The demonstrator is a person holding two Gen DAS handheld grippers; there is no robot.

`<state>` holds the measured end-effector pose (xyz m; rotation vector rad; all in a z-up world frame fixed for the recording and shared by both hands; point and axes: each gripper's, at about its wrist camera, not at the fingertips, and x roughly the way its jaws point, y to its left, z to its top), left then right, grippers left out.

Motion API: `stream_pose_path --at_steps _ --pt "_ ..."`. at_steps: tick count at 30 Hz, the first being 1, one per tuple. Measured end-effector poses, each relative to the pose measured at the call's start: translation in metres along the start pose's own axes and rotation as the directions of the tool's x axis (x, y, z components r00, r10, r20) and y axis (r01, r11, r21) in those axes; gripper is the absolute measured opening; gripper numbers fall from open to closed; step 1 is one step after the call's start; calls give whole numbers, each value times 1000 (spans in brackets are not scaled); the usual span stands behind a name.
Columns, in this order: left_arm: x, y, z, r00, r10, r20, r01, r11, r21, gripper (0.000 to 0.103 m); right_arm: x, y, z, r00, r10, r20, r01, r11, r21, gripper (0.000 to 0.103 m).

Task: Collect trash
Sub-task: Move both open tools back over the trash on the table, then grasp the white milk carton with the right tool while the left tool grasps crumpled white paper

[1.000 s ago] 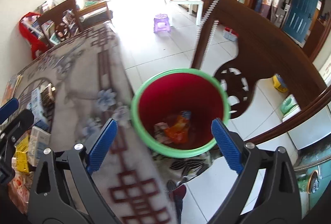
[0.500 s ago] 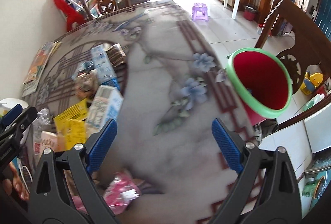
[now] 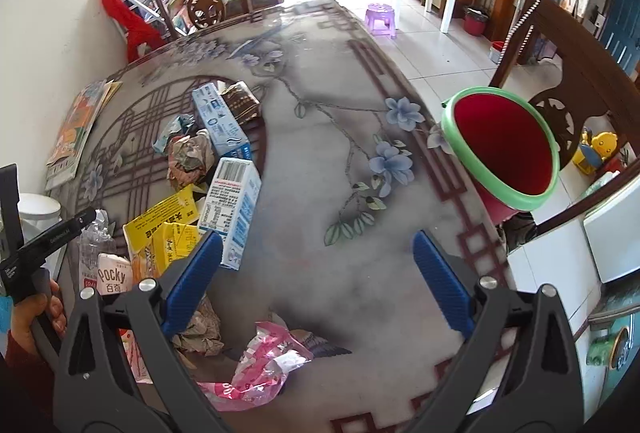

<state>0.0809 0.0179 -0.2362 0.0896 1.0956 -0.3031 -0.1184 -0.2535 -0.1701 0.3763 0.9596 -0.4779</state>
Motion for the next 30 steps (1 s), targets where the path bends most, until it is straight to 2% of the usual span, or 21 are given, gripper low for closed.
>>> stream_pose_path --at_steps 5,11,15,22,28,30 --pt "6 -14 0 999 -42 -23 43 998 43 80 0 -12 3 1000 -16 2 16 998 54 96" --pt "7 -11 -3 997 -57 -46 58 998 8 80 5 -2 15 1000 -6 -5 6 998 56 96" --pt "3 -4 -4 997 -61 -41 60 998 -11 80 14 13 26 999 41 -11 -41 999 30 96" --pt "0 16 -3 996 -76 -42 72 994 -87 80 74 41 43 974 167 -153 -158 985 70 95" --pt "5 25 -1 996 -64 -56 59 994 -89 80 118 66 41 949 196 -245 -185 980 67 77" --pt "7 26 0 996 -64 -54 59 994 -93 80 128 72 39 942 201 -269 -194 980 54 64"
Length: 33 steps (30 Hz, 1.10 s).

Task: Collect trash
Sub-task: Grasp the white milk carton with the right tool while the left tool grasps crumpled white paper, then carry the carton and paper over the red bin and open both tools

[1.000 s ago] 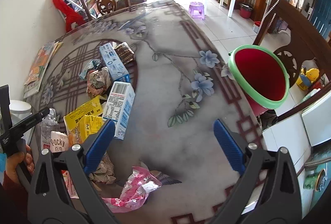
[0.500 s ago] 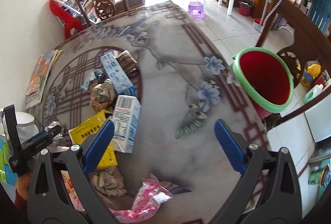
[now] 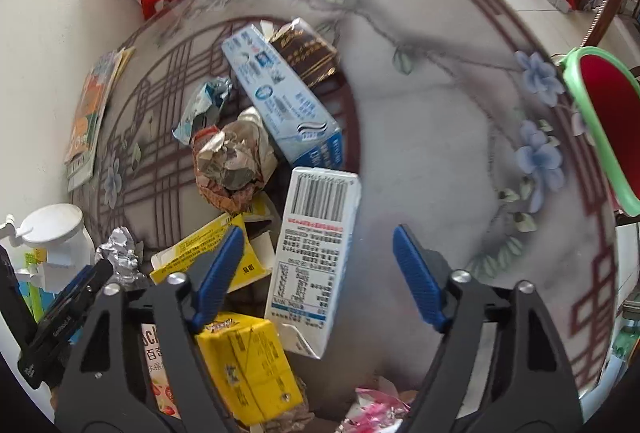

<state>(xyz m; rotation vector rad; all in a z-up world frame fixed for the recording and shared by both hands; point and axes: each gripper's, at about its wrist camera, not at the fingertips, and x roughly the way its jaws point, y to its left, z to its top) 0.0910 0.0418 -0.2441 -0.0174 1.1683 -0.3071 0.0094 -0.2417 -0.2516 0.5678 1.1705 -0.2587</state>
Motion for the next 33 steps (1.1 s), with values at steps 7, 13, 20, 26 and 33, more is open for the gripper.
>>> stream_pose_path --at_steps 7,13,20,26,33 --pt "10 7 6 1000 24 5 -24 1000 -11 79 18 0 -3 999 12 -45 -12 1000 -1 40" --pt "17 26 13 999 53 8 -53 996 -68 79 -5 -5 -2 1000 11 18 -11 1000 -9 39" --pt "25 29 10 995 98 -10 -98 995 -16 76 -12 -7 -6 999 28 27 -28 1000 7 38" --pt "12 36 9 998 55 8 -55 997 -57 52 -29 -7 -11 996 38 76 -38 999 1 38" --pt "-43 1 10 986 32 165 -32 999 1 52 -78 -9 -17 978 41 206 -38 999 -17 38"
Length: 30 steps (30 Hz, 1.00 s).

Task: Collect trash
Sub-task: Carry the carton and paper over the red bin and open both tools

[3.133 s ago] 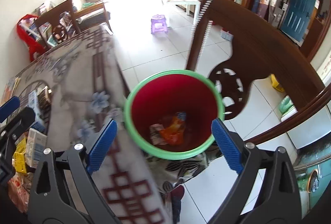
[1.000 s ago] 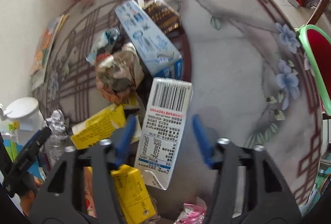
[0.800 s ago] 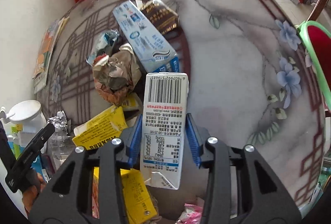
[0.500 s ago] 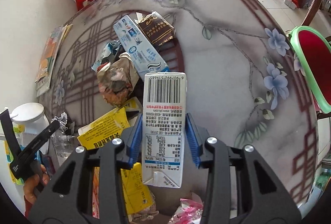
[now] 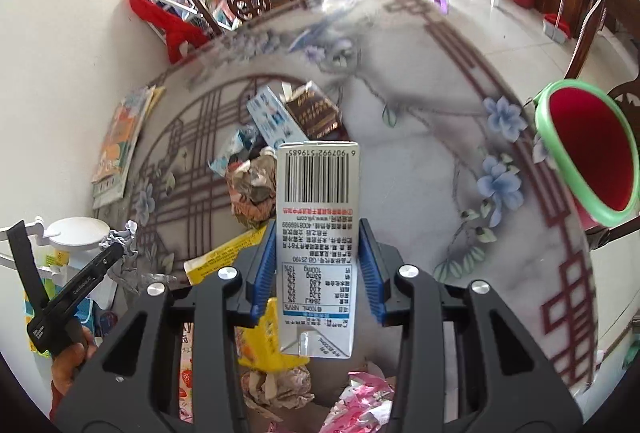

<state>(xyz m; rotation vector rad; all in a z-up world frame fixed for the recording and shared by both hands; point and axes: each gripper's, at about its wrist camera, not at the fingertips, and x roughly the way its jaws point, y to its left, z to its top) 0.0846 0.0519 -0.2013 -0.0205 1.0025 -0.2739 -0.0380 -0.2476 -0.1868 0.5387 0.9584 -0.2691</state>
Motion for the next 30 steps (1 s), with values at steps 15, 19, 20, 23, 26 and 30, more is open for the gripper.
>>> stream_pose_path --at_steps 15,19,20,23,26,30 --pt "-51 -102 12 982 -146 122 121 974 193 53 -74 -21 3 980 -70 185 77 997 -30 38" --pt "-55 -121 7 979 -164 123 133 964 231 53 -82 -36 1 977 -85 198 87 996 -3 38" --pt "-56 -125 6 978 -169 122 136 962 236 53 -84 -39 0 976 -88 198 89 996 3 38" --pt "-56 -138 4 976 -181 119 147 958 248 53 -88 -50 -1 975 -101 200 98 995 25 38" --pt "-57 -150 3 974 -192 119 157 954 256 53 -94 -61 -2 973 -112 203 107 994 35 38" --pt "-55 -169 0 973 -194 123 157 953 258 53 -101 -75 1 968 -134 210 131 991 25 38"
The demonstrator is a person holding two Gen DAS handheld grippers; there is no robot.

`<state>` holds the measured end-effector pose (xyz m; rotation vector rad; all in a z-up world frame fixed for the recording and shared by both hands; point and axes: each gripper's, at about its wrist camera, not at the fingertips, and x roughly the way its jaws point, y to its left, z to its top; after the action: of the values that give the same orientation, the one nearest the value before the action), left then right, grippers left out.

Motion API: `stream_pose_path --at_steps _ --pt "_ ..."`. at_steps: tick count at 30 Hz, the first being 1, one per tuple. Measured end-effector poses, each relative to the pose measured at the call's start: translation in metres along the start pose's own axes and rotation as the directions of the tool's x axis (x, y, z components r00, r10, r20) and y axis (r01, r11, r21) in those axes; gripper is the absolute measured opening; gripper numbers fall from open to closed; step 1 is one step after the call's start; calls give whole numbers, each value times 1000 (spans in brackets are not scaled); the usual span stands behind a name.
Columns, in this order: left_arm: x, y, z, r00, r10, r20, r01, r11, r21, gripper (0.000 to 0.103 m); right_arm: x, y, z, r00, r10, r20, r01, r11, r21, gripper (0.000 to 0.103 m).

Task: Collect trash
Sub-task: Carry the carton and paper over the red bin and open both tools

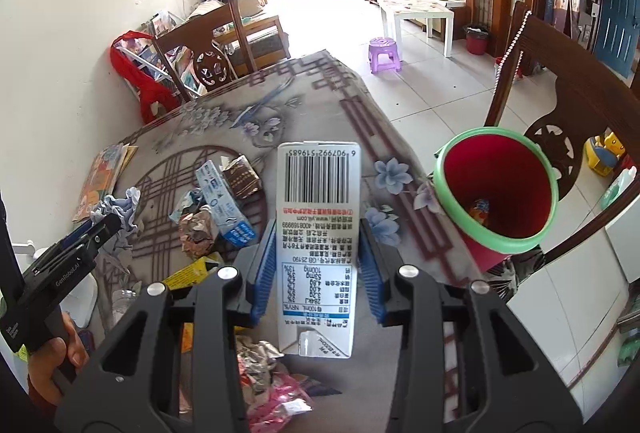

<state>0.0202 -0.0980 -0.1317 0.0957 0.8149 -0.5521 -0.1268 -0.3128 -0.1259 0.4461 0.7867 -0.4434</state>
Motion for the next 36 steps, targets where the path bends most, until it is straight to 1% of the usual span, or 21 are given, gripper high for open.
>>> stream_pose_path --at_steps 8,14,19,24,30,36 --pt "18 -58 4 1000 -29 -9 29 1000 -2 53 0 -49 15 1000 -16 -16 16 1000 -7 38" --pt "26 -109 9 999 -45 6 45 999 11 53 -4 -93 31 1000 -28 -4 28 1000 -6 38" --pt "30 -146 11 999 -37 -1 37 999 12 53 0 -131 43 1000 -7 -10 7 1000 0 38" --pt "29 -184 14 1000 -29 8 29 999 20 53 4 -159 53 999 24 -22 -24 1000 -2 38" --pt "33 -220 16 999 -38 9 38 999 36 53 9 -187 64 999 33 -28 -33 999 -13 38" --pt "44 -252 13 999 -48 -10 48 996 71 53 25 -218 73 999 4 -55 -4 1000 0 38"
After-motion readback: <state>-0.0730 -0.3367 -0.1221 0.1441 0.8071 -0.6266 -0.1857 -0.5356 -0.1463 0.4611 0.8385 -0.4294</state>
